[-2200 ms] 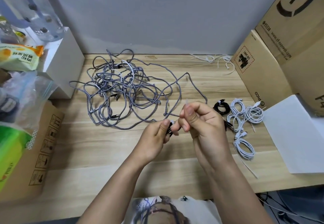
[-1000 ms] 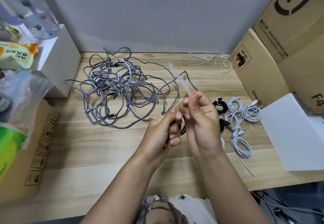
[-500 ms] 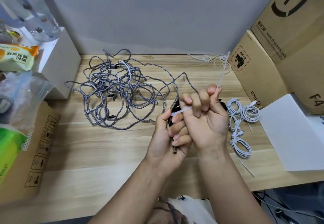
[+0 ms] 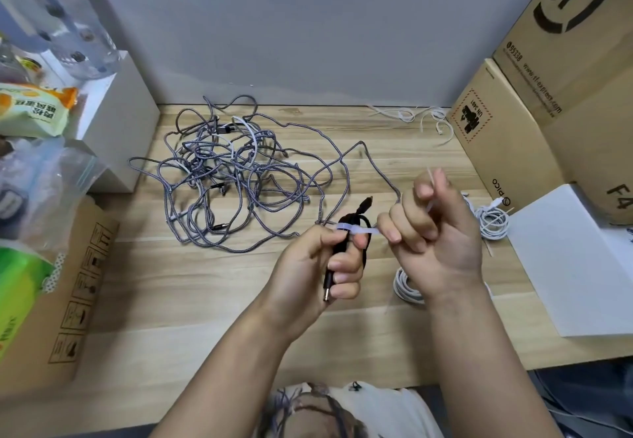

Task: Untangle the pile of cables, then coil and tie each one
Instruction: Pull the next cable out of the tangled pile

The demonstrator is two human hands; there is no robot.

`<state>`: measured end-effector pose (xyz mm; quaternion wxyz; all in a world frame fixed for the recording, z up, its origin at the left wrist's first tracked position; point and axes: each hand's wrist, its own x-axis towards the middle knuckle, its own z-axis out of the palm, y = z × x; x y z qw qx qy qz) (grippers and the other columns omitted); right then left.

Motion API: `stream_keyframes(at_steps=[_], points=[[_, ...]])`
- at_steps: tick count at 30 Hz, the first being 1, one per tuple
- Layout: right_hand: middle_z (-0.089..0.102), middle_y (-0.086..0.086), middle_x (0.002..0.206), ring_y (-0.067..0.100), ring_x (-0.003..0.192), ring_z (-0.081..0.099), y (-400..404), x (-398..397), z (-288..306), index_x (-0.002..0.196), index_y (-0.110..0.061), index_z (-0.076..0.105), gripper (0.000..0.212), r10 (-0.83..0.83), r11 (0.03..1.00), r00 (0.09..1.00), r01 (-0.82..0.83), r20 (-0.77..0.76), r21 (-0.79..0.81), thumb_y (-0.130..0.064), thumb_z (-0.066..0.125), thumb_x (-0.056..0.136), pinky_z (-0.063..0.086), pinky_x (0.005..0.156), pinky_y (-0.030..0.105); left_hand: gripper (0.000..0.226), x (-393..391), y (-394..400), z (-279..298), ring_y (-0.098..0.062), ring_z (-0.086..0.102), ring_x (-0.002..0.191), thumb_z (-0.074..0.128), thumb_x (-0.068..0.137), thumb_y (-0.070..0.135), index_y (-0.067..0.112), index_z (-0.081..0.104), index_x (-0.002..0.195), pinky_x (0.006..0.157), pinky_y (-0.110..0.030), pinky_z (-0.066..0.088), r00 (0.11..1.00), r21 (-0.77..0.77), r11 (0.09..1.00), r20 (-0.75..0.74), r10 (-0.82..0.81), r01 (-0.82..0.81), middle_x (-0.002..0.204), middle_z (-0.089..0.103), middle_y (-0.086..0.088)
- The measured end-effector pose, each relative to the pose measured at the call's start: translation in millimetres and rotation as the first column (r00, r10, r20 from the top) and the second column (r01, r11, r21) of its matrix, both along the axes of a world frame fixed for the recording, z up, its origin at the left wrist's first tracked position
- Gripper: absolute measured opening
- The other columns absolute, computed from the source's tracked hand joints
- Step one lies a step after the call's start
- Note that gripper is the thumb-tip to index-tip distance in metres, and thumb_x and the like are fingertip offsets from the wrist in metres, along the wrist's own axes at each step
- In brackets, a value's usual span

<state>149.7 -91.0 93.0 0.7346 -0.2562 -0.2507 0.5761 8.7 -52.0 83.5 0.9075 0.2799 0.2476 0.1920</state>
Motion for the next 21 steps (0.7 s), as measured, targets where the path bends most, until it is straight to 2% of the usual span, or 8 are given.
stream_keyframes(at_steps=[3,5,7,8,11,15,17,21], points=[[0.017,-0.006,0.040,0.010,0.030,0.020,-3.5,3.3,5.7,0.061,-0.019,0.064,0.026,-0.001,0.998,0.985,0.011,0.171,-0.061,-0.040,0.078,0.067,0.045,0.048,0.018,0.015,-4.1,-0.4,2.3,-0.007,0.024,0.044,0.045,0.073,0.020,0.006,0.049,0.077,0.039,-0.016,0.018,0.999,0.120,0.992,-0.040,-0.028,0.033,0.050,0.027,0.007],[0.021,-0.011,0.037,0.005,0.027,0.024,-5.3,5.6,10.6,0.056,-0.021,0.063,0.026,-0.013,0.993,0.962,0.045,0.273,-0.108,-0.038,0.083,0.058,0.047,0.050,0.019,0.015,-5.6,-0.5,4.5,-0.006,0.023,0.043,0.043,0.075,0.019,0.006,0.051,0.077,0.038,-0.015,0.018,0.998,0.195,0.980,-0.065,-0.019,0.031,0.051,0.026,0.007],[0.034,-0.014,0.034,0.002,0.026,0.027,-6.8,7.1,15.1,0.050,-0.021,0.060,0.022,-0.012,0.987,0.933,0.069,0.360,-0.146,-0.023,0.082,0.052,0.050,0.051,0.021,0.019,-8.2,0.0,6.2,-0.005,0.020,0.044,0.039,0.076,0.021,0.007,0.051,0.076,0.038,-0.014,0.018,0.995,0.291,0.956,-0.102,0.006,0.024,0.051,0.025,0.008],[0.037,-0.013,0.033,0.002,0.026,0.027,-7.4,7.7,17.4,0.047,-0.022,0.058,0.019,-0.007,0.984,0.923,0.075,0.386,-0.162,-0.016,0.075,0.053,0.051,0.052,0.021,0.020,-9.5,0.5,7.5,-0.005,0.018,0.045,0.038,0.076,0.021,0.006,0.051,0.077,0.038,-0.013,0.019,0.993,0.347,0.938,-0.119,0.018,0.025,0.051,0.025,0.008],[0.038,-0.011,0.034,0.004,0.024,0.027,-8.9,8.2,22.7,0.045,-0.021,0.055,0.015,0.023,0.980,0.912,0.061,0.410,-0.191,-0.014,0.065,0.054,0.052,0.050,0.021,0.021,-12.9,1.0,12.4,-0.004,0.020,0.044,0.037,0.078,0.019,0.006,0.053,0.077,0.040,-0.013,0.021,0.987,0.487,0.871,-0.160,0.025,0.057,0.050,0.027,0.011],[0.033,-0.007,0.033,0.004,0.024,0.026,-10.1,10.0,25.5,0.045,-0.020,0.055,0.018,0.052,0.979,0.906,0.036,0.421,-0.198,-0.011,0.069,0.050,0.052,0.050,0.021,0.017,-16.9,2.5,17.0,-0.002,0.024,0.044,0.043,0.076,0.020,0.009,0.055,0.074,0.042,-0.013,0.021,0.984,0.565,0.818,-0.177,-0.006,0.107,0.050,0.030,0.013],[0.033,-0.007,0.035,0.004,0.024,0.028,-10.6,10.6,25.3,0.046,-0.021,0.056,0.022,0.056,0.982,0.901,0.028,0.431,-0.187,-0.011,0.076,0.047,0.053,0.050,0.022,0.018,-19.2,4.0,17.6,-0.002,0.026,0.045,0.051,0.071,0.029,0.012,0.057,0.073,0.043,-0.013,0.022,0.986,0.592,0.797,-0.164,-0.025,0.119,0.051,0.032,0.013],[0.035,-0.007,0.034,0.003,0.024,0.035,-10.7,11.4,25.8,0.047,-0.021,0.056,0.022,0.063,0.983,0.882,0.026,0.467,-0.180,-0.011,0.075,0.049,0.054,0.050,0.024,0.022,-22.1,6.8,17.8,-0.001,0.030,0.046,0.049,0.068,0.038,0.019,0.060,0.069,0.044,-0.012,0.023,0.982,0.640,0.753,-0.186,-0.041,0.153,0.052,0.035,0.012]])
